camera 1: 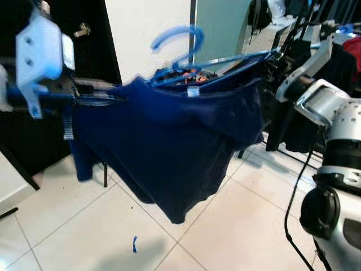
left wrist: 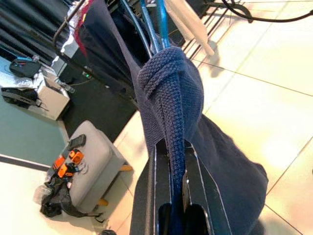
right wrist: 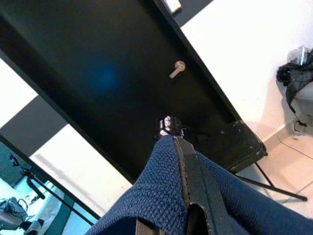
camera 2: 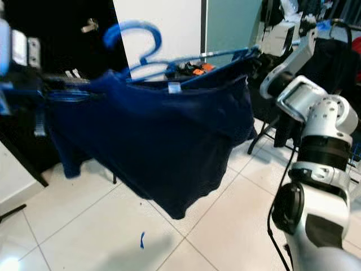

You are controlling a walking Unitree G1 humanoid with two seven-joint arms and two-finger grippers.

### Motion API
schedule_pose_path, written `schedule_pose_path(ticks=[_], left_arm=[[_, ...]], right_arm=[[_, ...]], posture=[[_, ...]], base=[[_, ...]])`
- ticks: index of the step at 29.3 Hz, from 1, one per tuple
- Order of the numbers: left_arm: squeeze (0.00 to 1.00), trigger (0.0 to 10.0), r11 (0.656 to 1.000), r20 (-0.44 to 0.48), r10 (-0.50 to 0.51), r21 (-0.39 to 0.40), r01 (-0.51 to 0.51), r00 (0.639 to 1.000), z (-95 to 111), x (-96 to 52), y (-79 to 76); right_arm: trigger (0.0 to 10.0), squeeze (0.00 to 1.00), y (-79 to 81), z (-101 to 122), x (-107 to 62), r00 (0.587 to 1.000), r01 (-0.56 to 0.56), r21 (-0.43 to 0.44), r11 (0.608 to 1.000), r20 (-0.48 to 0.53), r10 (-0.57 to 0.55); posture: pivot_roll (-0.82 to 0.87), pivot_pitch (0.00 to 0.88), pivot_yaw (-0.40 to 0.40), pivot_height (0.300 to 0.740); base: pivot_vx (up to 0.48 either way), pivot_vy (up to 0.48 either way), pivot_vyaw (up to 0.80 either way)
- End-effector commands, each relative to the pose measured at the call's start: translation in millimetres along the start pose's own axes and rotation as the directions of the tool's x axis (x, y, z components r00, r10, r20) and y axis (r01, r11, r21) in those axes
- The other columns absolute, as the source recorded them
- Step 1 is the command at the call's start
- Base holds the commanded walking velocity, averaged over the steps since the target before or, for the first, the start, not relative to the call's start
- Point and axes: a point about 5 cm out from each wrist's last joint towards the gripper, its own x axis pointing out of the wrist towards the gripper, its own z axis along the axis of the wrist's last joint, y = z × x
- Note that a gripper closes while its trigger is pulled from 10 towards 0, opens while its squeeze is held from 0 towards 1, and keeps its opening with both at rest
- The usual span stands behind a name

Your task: Hang hanger

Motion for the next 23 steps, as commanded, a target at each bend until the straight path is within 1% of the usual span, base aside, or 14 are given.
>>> schedule_pose_path(ticks=[1,2,3,5,7,11,12,13,14,16,18,19,20,23], left_arm=[[0.0,0.0,0.999,-0.033,-0.032,0.007,0.033,0.999,-7,3.3,-6.0],[0.0,0.0,0.999,-0.033,-0.032,0.007,0.033,0.999,-7,3.3,-6.0],[0.0,0.0,1.0,-0.055,-0.02,0.008,0.02,0.998,-10,2.8,-5.6],[0.0,0.0,1.0,-0.055,-0.02,0.008,0.02,0.998,-10,2.8,-5.6],[0.0,0.0,1.0,-0.08,0.003,0.01,-0.002,0.997,-14,1.7,-5.0],[0.0,0.0,1.0,-0.086,0.011,0.012,-0.01,0.996,-15,1.4,-5.0],[0.0,0.0,0.999,-0.113,0.041,0.015,-0.04,0.993,-17,0.6,-4.1],[0.0,0.0,0.999,-0.113,0.041,0.015,-0.04,0.993,-17,0.6,-4.1],[0.0,0.0,0.996,-0.156,0.094,0.026,-0.091,0.983,-21,-3.0,0.4],[0.0,0.0,0.996,-0.156,0.094,0.026,-0.091,0.983,-21,-3.0,0.4],[0.0,0.0,0.985,-0.233,0.17,0.053,-0.162,0.958,-26,-13.6,8.4],[0.0,0.0,0.985,-0.233,0.17,0.053,-0.162,0.958,-26,-13.6,8.4],[0.0,0.0,0.983,-0.254,0.182,0.063,-0.172,0.95,-27,-18.0,10.3],[0.0,0.0,0.983,-0.274,0.185,0.071,-0.172,0.944,-28,-21.8,11.3]], right_arm=[[0.0,0.0,9.4,3,8.2,0.999,-0.03,0.014,0.999,0.014,0.03],[0.0,0.0,9.4,3,8.2,0.999,-0.03,0.014,0.999,0.014,0.03],[0.0,0.0,11.7,3,10.4,0.999,-0.037,0.015,0.999,0.011,0.037],[0.0,0.0,11.7,3,10.4,0.999,-0.037,0.015,0.999,0.011,0.037],[0.0,0.0,14.6,3,12.6,0.999,-0.045,0.018,0.999,0.005,0.045],[0.0,0.0,15.4,3,13.0,0.999,-0.048,0.02,0.999,0.002,0.048],[0.0,0.0,16.6,2,13.9,0.999,-0.052,0.022,0.998,-0.006,0.052],[0.0,0.0,16.6,2,13.9,0.999,-0.052,0.022,0.998,-0.006,0.052],[0.0,0.0,17.2,0,14.4,0.998,-0.057,0.019,0.998,-0.018,0.057],[0.0,0.0,17.2,0,14.4,0.998,-0.057,0.019,0.998,-0.018,0.057],[0.0,0.0,17.1,-2,14.4,0.998,-0.06,0.01,0.998,-0.034,0.06],[0.0,0.0,17.1,-2,14.4,0.998,-0.06,0.01,0.998,-0.034,0.06],[0.0,0.0,16.9,-2,14.4,0.997,-0.06,0.007,0.998,-0.037,0.061],[0.0,0.0,16.9,-2,14.3,0.997,-0.064,0.005,0.998,-0.041,0.064]], posture=[[-0.02,0.034,0.006,0.74],[-0.02,0.034,0.006,0.74],[-0.02,0.035,0.006,0.74],[-0.02,0.035,0.006,0.74],[-0.02,0.037,0.007,0.74],[-0.02,0.037,0.007,0.74],[-0.02,0.037,0.006,0.74],[-0.02,0.037,0.006,0.74],[-0.02,0.037,0.006,0.74],[-0.02,0.037,0.006,0.74],[-0.02,0.035,0.005,0.74],[-0.02,0.035,0.005,0.74],[-0.02,0.034,0.006,0.74],[-0.01,0.032,0.007,0.74]], base=[[0.0,0.0,0.0],[0.0,0.0,0.0],[0.0,0.0,0.0],[0.0,0.0,0.0],[0.0,0.0,0.0],[0.0,0.0,0.0],[0.0,0.0,0.0],[0.0,0.0,0.0],[0.0,0.0,0.0],[0.0,0.0,0.0],[0.0,0.0,0.0],[0.0,0.0,0.0],[0.0,0.0,0.0],[0.0,0.0,0.0]])
